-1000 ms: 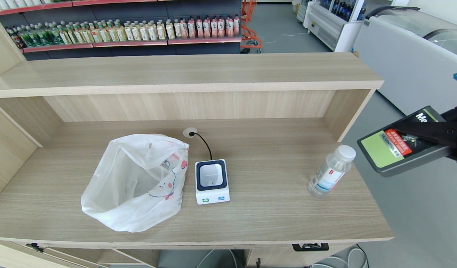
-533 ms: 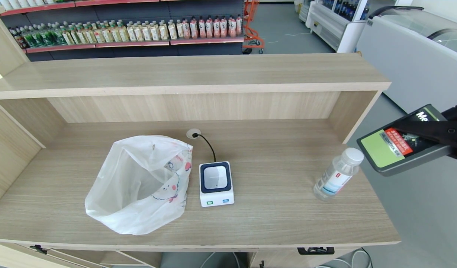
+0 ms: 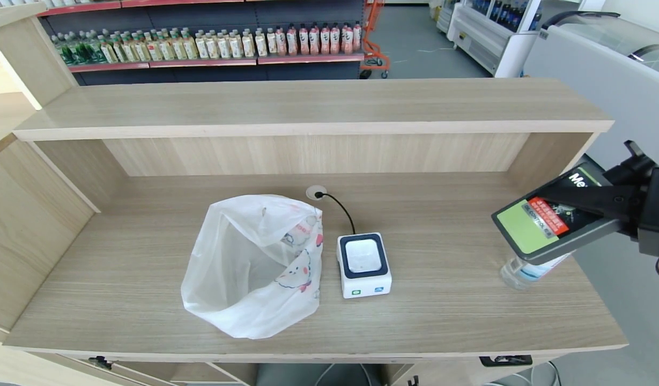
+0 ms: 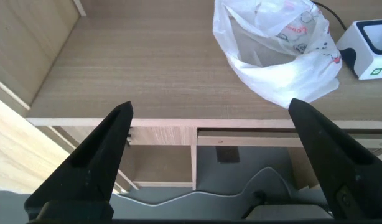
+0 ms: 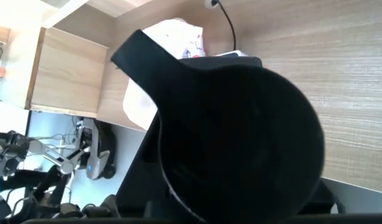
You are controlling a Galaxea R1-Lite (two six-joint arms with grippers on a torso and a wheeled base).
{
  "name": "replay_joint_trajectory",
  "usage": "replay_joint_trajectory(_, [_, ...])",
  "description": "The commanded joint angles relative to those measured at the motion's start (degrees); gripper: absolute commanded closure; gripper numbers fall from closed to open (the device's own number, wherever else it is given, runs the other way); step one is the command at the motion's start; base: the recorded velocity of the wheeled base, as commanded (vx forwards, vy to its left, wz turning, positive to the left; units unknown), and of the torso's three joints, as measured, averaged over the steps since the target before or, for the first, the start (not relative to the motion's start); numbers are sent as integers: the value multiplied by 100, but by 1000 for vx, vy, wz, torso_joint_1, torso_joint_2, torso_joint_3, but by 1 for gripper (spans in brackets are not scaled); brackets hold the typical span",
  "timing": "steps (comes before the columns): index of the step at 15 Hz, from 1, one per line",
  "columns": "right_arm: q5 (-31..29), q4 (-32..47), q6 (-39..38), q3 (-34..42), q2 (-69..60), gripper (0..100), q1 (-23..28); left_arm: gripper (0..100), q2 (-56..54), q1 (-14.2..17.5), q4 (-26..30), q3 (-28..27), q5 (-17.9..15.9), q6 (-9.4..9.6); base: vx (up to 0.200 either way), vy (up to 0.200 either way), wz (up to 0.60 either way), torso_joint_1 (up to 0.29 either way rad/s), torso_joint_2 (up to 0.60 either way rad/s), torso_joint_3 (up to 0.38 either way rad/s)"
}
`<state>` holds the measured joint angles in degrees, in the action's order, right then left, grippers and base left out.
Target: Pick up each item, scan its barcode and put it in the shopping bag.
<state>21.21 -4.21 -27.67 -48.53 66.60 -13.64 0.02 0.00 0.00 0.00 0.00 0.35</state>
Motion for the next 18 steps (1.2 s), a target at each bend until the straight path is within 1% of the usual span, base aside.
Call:
replay_joint_trajectory(1, [15, -19, 131, -51, 495, 100, -42, 0, -2, 0, 0, 0, 0, 17, 0, 200, 0, -12, 7, 7])
replay_joint_trajectory(3, [23, -36, 482, -104, 916, 100, -77, 0, -2, 0, -9, 0, 0, 9, 0, 200, 0, 5, 0, 2])
replay_joint_trajectory(5, [155, -247, 719, -69, 1303, 100, -86, 0, -2, 0, -9, 0, 0, 0, 0, 0, 0, 0, 0, 0])
replay_joint_trajectory(9, [287, -740, 851, -113, 1954, 100, -104, 0, -2, 0, 0, 0, 0, -9, 0, 0, 0, 0, 0, 0])
replay_joint_trajectory(12, [287, -889, 1335, -86, 2419, 100, -156, 0, -2, 0, 0, 0, 0, -9, 0, 0, 0, 0, 0, 0])
replay_joint_trajectory(14, [287, -1030, 1405, -113, 2648, 100, -156, 0, -2, 0, -9, 0, 0, -9, 0, 0, 0, 0, 0, 0])
replay_joint_trajectory(16, [287, -1487, 1466, -122, 2938, 100, -165, 0, -2, 0, 0, 0, 0, -9, 0, 0, 0, 0, 0, 0])
replay_joint_trajectory(18, [287, -1654, 1475, -209, 3123, 100, -183, 0, -2, 0, 0, 0, 0, -9, 0, 0, 0, 0, 0, 0])
